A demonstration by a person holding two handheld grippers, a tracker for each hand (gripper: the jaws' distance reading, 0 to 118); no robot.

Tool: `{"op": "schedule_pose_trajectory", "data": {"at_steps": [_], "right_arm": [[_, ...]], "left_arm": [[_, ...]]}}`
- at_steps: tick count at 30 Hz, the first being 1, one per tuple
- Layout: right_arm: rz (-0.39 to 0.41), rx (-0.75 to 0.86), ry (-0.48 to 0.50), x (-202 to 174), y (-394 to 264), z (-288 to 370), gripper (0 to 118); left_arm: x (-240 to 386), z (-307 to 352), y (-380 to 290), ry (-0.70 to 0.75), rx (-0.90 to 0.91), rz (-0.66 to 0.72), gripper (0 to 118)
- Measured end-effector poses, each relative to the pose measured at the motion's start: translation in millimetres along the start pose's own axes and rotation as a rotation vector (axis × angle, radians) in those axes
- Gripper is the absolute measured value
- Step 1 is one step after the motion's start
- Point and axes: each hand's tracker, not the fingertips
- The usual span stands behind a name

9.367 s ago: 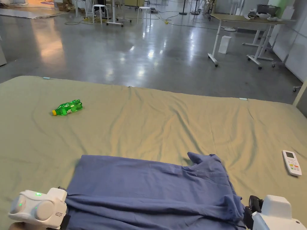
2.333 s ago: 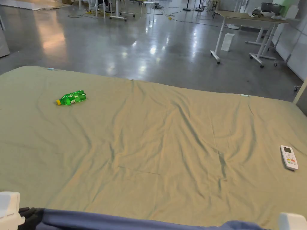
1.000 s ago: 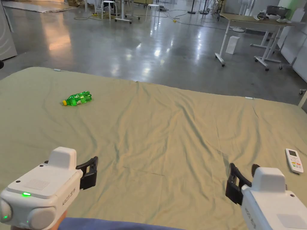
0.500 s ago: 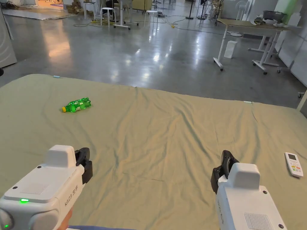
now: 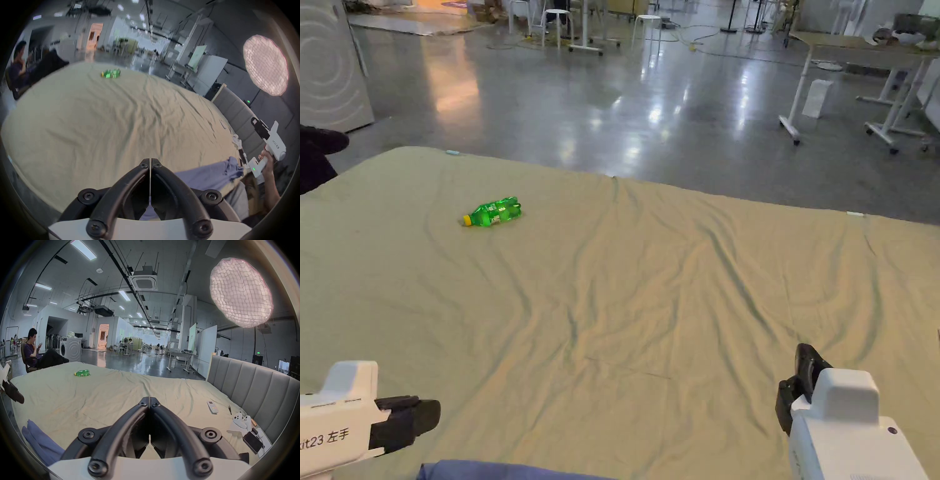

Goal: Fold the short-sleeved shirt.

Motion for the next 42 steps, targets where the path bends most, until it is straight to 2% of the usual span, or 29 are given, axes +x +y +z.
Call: {"op": "schedule_pose_trajectory", "data": {"at_steps": [2, 5, 6, 8, 12, 15, 18, 20, 22, 23, 24, 26, 28, 32, 34, 39, 42], "right_arm": [[0.005, -0.011, 0.004, -1.6, -3.1, -1.1, 0], [0.015, -0.027, 0.007, -3.5, -7.1, -2.0, 0], [0.018, -0.032, 0.008, -3.7, -7.8, -2.4, 0], [0.022, -0.041, 0.009, -4.2, -8.8, -2.6, 0], [0.032, -0.054, 0.006, -4.7, -9.9, -3.1, 0], [0.042, -0.062, 0.003, -5.2, -10.4, -3.7, 0], [0.043, -0.066, 0.001, -6.7, -10.7, -3.2, 0], [0.044, -0.068, -0.001, -7.8, -11.0, -3.1, 0], [0.042, -0.072, 0.000, -8.3, -11.2, -3.4, 0], [0.042, -0.075, 0.000, -8.7, -11.3, -3.7, 0], [0.042, -0.077, 0.001, -9.3, -11.6, -3.8, 0], [0.042, -0.080, 0.003, -10.3, -11.8, -4.6, 0], [0.040, -0.083, 0.007, -11.6, -12.4, -5.0, 0], [0.037, -0.078, 0.012, -13.9, -12.9, -3.7, 0], [0.038, -0.079, 0.016, -14.6, -13.5, -3.6, 0], [0.040, -0.079, 0.021, -14.0, -14.3, -3.5, 0], [0.040, -0.073, 0.024, -11.8, -13.7, -3.0, 0]], "left_arm": [[-25.4, -5.8, -7.7, -0.072, -0.031, 0.099, 12], [-65.1, -22.5, -19.4, -0.140, -0.109, 0.279, 60], [-72.8, -28.5, -23.3, -0.152, -0.137, 0.292, 75], [-94.5, -41.3, -29.6, -0.184, -0.187, 0.325, 79], [-134.5, -70.2, -46.4, -0.238, -0.288, 0.442, 79], [-128.3, -71.9, -54.0, -0.393, -0.236, 0.495, 79], [-125.7, -92.8, -65.9, -0.537, -0.340, 0.587, 78], [-119.0, -102.5, -79.4, -0.526, -0.316, 0.520, 78], [-115.4, -102.2, -77.2, -0.528, -0.286, 0.501, 73], [-117.2, -99.9, -73.9, -0.508, -0.284, 0.500, 66], [-115.1, -100.0, -72.4, -0.483, -0.284, 0.476, 49], [-109.0, -99.5, -70.5, -0.408, -0.296, 0.390, 45], [-79.3, -92.8, -64.6, -0.346, -0.324, 0.320, 22], [-74.1, -91.3, -62.7, -0.354, -0.325, 0.353, 13], [-65.9, -86.7, -59.3, -0.338, -0.323, 0.319, 9], [-60.7, -64.2, -38.4, -0.329, -0.299, 0.307, 9], [-48.1, -47.2, -25.7, -0.331, -0.267, 0.231, 9]]}}
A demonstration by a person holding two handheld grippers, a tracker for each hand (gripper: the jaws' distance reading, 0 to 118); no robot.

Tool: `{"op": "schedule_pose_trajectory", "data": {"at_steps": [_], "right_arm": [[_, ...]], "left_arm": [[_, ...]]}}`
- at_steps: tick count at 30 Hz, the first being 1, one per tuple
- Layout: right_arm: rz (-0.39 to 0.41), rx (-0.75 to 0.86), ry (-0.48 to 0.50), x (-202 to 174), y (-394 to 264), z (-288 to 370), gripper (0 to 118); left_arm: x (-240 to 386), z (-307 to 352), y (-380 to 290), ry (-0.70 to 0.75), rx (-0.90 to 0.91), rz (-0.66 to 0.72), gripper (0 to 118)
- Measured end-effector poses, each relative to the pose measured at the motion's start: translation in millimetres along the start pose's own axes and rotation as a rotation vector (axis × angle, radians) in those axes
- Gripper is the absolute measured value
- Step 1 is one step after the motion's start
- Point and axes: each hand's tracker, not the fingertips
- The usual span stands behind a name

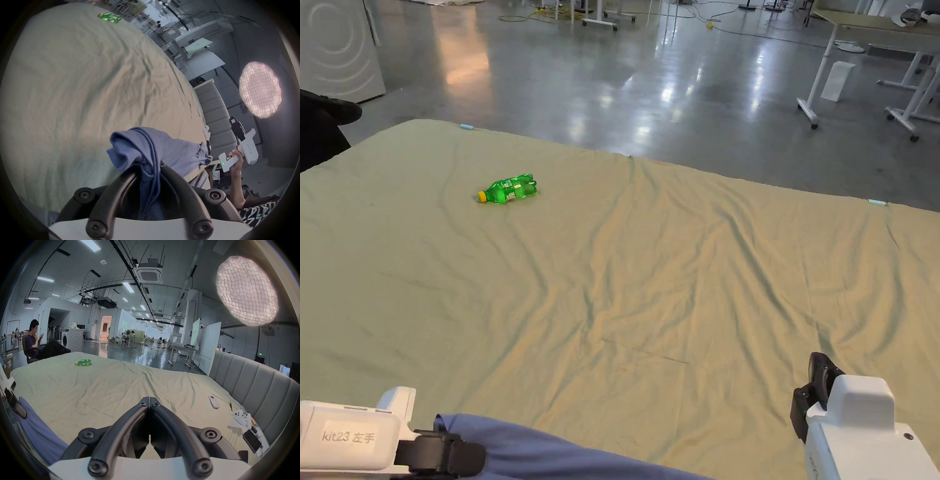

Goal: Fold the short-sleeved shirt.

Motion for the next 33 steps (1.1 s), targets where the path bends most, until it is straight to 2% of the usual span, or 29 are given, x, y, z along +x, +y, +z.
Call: {"op": "schedule_pose_trajectory", "data": {"at_steps": [7, 16, 22, 29, 33], "right_arm": [[0.006, 0.017, -0.002, 5.2, 2.0, 3.5, 0], [0.003, 0.028, -0.009, 11.5, 2.9, 5.6, 0], [-0.001, 0.033, -0.003, 13.5, 2.1, 6.5, 0], [-0.013, 0.028, -0.010, 18.7, -3.2, 13.1, 0], [-0.021, 0.024, -0.017, 24.0, -6.9, 16.7, 0]], "left_arm": [[18.3, 41.6, 14.3, 0.082, 0.021, -0.023, 9], [15.0, 102.3, 23.1, 0.375, 0.077, -0.052, 9], [69.3, 78.4, 7.1, 0.335, 0.036, -0.080, 9], [127.3, 24.4, -0.3, 0.091, 0.008, -0.061, 9], [149.6, -33.8, -6.3, 0.103, -0.077, -0.068, 9]]}}
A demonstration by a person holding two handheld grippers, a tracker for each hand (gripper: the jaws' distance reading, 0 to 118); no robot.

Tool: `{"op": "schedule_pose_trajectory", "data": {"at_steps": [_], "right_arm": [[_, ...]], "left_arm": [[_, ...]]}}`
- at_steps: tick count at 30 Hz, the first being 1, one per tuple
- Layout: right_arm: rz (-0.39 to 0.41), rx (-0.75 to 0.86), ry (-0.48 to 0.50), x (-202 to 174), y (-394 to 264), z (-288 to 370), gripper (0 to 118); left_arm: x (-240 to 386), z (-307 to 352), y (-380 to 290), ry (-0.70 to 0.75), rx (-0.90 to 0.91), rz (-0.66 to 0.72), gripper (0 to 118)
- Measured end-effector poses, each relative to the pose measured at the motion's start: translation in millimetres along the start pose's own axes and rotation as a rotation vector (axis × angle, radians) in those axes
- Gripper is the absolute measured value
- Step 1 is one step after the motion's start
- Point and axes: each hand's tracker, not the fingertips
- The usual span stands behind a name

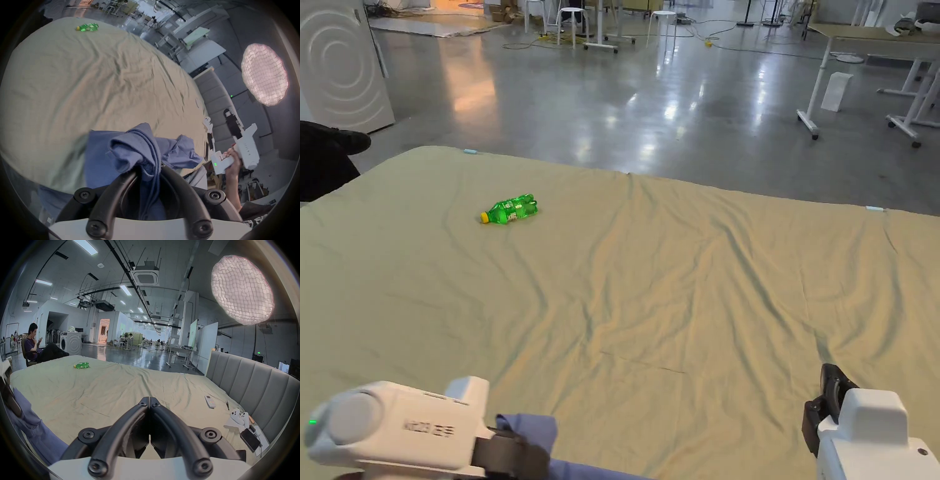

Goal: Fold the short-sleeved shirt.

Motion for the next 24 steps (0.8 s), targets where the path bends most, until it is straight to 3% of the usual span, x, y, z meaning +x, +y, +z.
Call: {"op": "schedule_pose_trajectory", "data": {"at_steps": [9, 16, 19, 22, 24], "right_arm": [[-0.015, -0.021, -0.041, 19.2, -9.2, 6.5, 0], [-0.026, -0.038, -0.058, 24.5, -14.7, 7.8, 0], [-0.032, -0.046, -0.058, 24.4, -16.1, 7.1, 0], [-0.033, -0.048, -0.054, 23.2, -16.0, 7.2, 0], [-0.028, -0.045, -0.051, 22.6, -15.3, 7.2, 0]], "left_arm": [[26.3, -125.9, -13.5, 0.175, -0.178, 0.003, 9], [18.1, -153.2, -13.8, 0.221, -0.187, 0.052, 10], [16.7, -144.9, -10.6, 0.178, -0.171, 0.053, 28], [24.7, -126.2, -11.5, 0.142, -0.134, 0.045, 58], [28.3, -109.5, -10.3, 0.116, -0.104, 0.027, 60]]}}
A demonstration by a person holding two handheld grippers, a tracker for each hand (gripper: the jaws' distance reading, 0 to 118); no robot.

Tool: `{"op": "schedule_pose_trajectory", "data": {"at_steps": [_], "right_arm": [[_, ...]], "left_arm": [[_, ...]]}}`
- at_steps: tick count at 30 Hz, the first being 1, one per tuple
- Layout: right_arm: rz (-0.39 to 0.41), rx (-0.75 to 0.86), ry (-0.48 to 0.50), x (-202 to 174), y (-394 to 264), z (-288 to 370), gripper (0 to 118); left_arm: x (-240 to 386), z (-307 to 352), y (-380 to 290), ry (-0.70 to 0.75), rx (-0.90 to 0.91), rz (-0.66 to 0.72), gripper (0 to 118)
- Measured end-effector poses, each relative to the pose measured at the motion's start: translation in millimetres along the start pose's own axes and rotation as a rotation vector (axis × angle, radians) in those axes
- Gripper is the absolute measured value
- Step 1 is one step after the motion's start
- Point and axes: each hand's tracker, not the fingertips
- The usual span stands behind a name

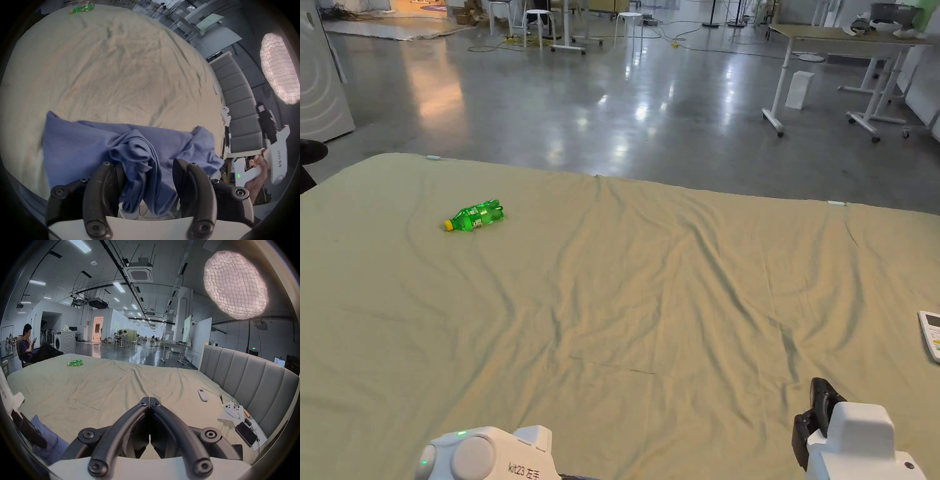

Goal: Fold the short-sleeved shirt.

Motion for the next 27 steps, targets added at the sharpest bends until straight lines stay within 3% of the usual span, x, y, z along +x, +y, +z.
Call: {"op": "schedule_pose_trajectory", "data": {"at_steps": [5, 8, 12, 15, 21, 27], "right_arm": [[0.004, 0.000, 0.003, -0.4, 0.6, -1.4, 0], [0.002, -0.002, 0.003, -0.7, 0.4, -2.6, 0], [0.003, -0.009, 0.004, -1.1, -0.6, -3.5, 0], [0.005, -0.015, 0.006, -2.1, -1.9, -4.8, 0], [0.008, -0.027, 0.011, -4.0, -4.9, -7.4, 0], [0.011, -0.034, 0.015, -5.5, -6.0, -9.2, 0]], "left_arm": [[-6.3, 39.0, -0.2, -0.061, 0.083, -0.002, 55], [-14.4, 46.9, -1.7, -0.034, 0.123, -0.020, 26], [-27.1, 41.0, -5.0, -0.028, 0.138, 0.040, 16], [-23.0, 22.0, -12.9, 0.058, 0.076, -0.029, 16], [-5.6, -12.4, -18.9, -0.119, 0.040, -0.026, 14], [15.8, -52.9, -18.7, -0.105, 0.006, -0.032, 14]]}}
